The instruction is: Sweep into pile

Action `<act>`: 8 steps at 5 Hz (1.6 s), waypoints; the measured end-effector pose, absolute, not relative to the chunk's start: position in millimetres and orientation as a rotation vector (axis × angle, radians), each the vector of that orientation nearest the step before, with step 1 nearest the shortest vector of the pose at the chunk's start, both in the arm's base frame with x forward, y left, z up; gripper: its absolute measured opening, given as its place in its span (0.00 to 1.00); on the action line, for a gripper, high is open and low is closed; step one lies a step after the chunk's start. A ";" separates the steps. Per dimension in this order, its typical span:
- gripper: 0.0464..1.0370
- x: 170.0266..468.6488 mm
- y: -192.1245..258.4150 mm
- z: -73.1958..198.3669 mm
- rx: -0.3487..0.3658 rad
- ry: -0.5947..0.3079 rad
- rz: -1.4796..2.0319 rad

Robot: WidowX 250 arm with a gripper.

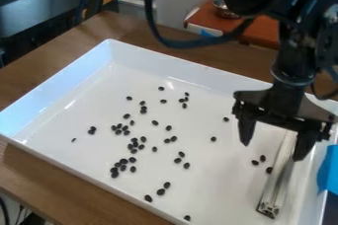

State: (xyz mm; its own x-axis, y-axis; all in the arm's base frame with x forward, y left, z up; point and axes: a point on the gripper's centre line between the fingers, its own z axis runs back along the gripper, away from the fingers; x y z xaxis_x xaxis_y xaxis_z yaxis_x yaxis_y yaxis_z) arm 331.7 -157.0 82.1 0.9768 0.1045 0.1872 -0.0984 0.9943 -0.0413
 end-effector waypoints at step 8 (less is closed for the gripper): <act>0.28 333.0 -153.2 68.7 -0.008 -0.249 0.145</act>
State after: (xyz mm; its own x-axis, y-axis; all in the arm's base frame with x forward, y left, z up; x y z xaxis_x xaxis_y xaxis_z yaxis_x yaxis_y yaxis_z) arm 333.0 -153.2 68.7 0.9586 0.1443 0.2454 -0.1423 0.9895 -0.0258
